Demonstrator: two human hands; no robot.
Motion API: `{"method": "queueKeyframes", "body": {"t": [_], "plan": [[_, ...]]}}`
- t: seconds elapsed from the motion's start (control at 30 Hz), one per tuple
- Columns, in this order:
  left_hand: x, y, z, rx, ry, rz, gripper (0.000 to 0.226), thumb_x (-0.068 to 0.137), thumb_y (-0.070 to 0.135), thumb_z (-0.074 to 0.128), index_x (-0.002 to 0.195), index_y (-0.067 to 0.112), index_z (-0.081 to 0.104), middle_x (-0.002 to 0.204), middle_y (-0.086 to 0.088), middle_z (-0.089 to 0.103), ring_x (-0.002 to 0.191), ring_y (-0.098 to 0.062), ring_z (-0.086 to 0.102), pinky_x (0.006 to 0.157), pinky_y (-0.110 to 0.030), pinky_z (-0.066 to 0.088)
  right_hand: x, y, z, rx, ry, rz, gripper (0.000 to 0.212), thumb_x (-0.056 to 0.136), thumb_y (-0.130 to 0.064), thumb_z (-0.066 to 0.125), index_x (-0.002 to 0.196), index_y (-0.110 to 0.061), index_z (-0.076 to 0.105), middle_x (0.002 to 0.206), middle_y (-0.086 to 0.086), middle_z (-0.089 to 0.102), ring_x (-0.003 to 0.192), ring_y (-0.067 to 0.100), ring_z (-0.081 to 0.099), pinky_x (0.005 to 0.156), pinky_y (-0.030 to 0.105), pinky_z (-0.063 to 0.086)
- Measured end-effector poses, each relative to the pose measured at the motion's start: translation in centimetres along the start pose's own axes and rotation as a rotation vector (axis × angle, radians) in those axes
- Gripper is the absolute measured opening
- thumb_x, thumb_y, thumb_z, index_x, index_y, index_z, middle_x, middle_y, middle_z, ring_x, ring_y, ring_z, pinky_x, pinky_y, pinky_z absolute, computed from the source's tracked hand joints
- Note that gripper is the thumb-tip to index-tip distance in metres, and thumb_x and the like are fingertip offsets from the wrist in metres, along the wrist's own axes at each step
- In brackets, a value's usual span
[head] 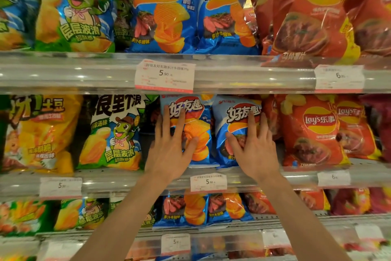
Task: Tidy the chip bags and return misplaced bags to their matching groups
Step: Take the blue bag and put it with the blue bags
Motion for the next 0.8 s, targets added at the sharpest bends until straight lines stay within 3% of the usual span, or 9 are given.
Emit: {"method": "queueKeyframes", "body": {"t": [0.17, 0.27, 0.4, 0.5, 0.63, 0.8], "plan": [[0.0, -0.1, -0.1, 0.015, 0.07, 0.023, 0.08, 0.097, 0.071, 0.032, 0.162, 0.041, -0.005, 0.172, -0.003, -0.013, 0.159, -0.026, -0.005, 0.122, -0.058, 0.018, 0.0, 0.1, 0.0, 0.025, -0.023, -0.005, 0.089, 0.095, -0.072, 0.037, 0.163, -0.023, 0.007, 0.17, 0.016, 0.008, 0.155, 0.037, 0.016, 0.118, 0.058, 0.027], [-0.6, -0.1, -0.6, 0.008, 0.169, 0.055, 0.081, 0.095, 0.07, 0.036, 0.163, 0.03, 0.017, 0.172, -0.011, 0.007, 0.158, -0.03, 0.009, 0.123, -0.054, 0.019, -0.3, 0.3, -0.6, 0.073, -0.008, -0.018, 0.089, 0.094, -0.073, 0.037, 0.163, -0.021, 0.011, 0.17, 0.016, 0.009, 0.155, 0.036, 0.017, 0.12, 0.057, 0.026], [-2.9, 0.4, -1.1, -0.117, 0.284, 0.058, 0.068, 0.098, 0.054, 0.05, 0.155, 0.019, 0.04, 0.167, -0.012, 0.026, 0.153, -0.032, 0.024, 0.12, -0.049, 0.025, -2.3, 0.8, -1.6, 0.191, 0.035, -0.066, 0.087, 0.095, -0.071, 0.042, 0.16, -0.018, 0.019, 0.168, 0.018, 0.018, 0.155, 0.035, 0.02, 0.119, 0.056, 0.027], [-6.1, 1.1, -0.8, -0.207, 0.23, 0.045, 0.065, 0.097, 0.052, 0.048, 0.152, 0.018, 0.044, 0.164, -0.008, 0.032, 0.151, -0.026, 0.029, 0.121, -0.048, 0.031, -5.2, 1.6, -1.7, 0.276, -0.007, -0.09, 0.083, 0.097, -0.068, 0.042, 0.161, -0.02, 0.02, 0.17, 0.012, 0.016, 0.157, 0.028, 0.015, 0.124, 0.051, 0.024], [-10.7, 2.1, -0.4, -0.289, 0.138, -0.031, 0.061, 0.097, 0.053, 0.048, 0.152, 0.026, 0.044, 0.163, 0.004, 0.033, 0.152, -0.014, 0.026, 0.123, -0.042, 0.027, -9.5, 2.4, -1.4, 0.303, -0.015, -0.142, 0.08, 0.098, -0.065, 0.042, 0.16, -0.017, 0.028, 0.171, 0.006, 0.014, 0.159, 0.02, 0.007, 0.128, 0.043, 0.011], [-15.9, 2.2, 0.5, -0.3, 0.088, -0.073, 0.057, 0.099, 0.05, 0.051, 0.151, 0.029, 0.045, 0.161, 0.006, 0.038, 0.152, -0.009, 0.027, 0.123, -0.028, 0.025, -15.4, 2.7, -0.1, 0.412, -0.085, -0.147, 0.071, 0.099, -0.055, 0.05, 0.157, -0.015, 0.037, 0.171, 0.006, 0.016, 0.159, 0.02, 0.007, 0.125, 0.052, 0.021]]}}
Point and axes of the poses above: each hand's wrist, its own x-axis towards the middle knuckle, its own z-axis out of the palm, y = z × x, the point moved 2 cm from there along x, towards the middle knuckle
